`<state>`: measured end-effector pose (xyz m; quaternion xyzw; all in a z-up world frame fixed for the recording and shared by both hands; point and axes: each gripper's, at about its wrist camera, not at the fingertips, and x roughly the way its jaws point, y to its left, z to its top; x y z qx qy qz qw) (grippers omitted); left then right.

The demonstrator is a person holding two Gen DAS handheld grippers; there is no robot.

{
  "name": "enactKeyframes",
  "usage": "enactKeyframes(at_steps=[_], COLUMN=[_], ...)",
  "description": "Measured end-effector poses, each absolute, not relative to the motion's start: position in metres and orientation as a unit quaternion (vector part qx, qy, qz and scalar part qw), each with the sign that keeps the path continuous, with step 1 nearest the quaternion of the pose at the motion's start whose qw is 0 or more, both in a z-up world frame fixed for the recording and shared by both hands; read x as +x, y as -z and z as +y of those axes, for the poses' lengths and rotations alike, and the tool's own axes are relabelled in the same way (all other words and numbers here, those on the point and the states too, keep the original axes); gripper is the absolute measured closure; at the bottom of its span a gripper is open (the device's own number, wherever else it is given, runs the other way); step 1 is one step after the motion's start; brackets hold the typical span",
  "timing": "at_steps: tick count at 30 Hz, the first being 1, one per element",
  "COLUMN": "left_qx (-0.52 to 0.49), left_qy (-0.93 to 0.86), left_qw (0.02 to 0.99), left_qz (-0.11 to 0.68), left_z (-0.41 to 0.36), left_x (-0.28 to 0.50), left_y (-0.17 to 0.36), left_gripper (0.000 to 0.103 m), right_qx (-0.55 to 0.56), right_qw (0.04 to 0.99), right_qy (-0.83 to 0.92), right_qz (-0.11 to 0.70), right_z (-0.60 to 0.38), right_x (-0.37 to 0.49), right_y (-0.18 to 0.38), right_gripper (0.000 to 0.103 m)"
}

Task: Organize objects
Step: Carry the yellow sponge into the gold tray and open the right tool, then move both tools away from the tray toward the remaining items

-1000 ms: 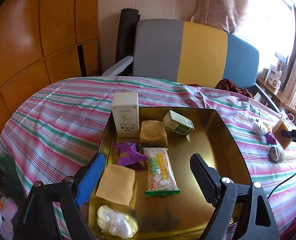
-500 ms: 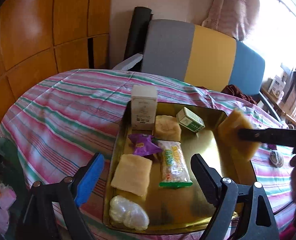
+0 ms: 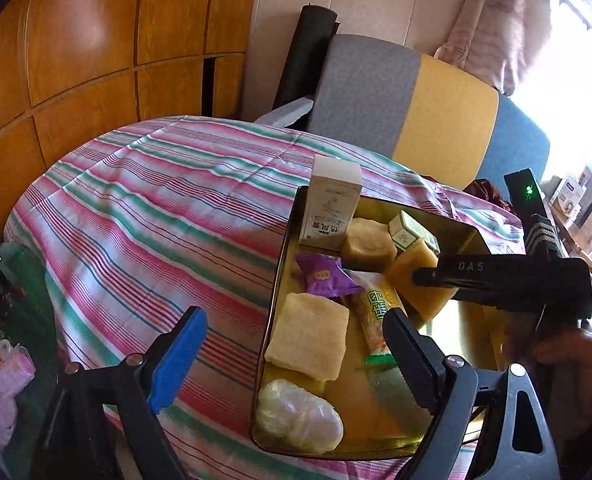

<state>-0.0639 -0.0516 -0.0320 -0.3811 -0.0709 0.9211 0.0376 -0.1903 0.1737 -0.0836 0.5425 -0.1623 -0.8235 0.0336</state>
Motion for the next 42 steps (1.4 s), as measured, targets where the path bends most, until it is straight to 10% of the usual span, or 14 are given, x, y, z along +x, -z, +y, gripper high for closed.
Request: enactKeyframes(at_steps=[6, 42], left_qx=[-0.380, -0.368], left_qy=[-0.922, -0.922], left_qw=[0.038, 0.114], left_qz=[-0.068, 0.036], left_z=[-0.048, 0.046], left_x=[-0.064, -0.050], left_y=[0.031, 0.012], left_gripper=[0.013, 0.013], right_qx=[0.511, 0.429], right_qw=[0.057, -0.076], right_qy=[0.845, 0.896], right_qz=[-0.145, -0.086], right_z=[0.176, 0.325], right_x=[-0.170, -0.071], right_y=[0.067, 0.012], right_gripper=[0.031, 0.030])
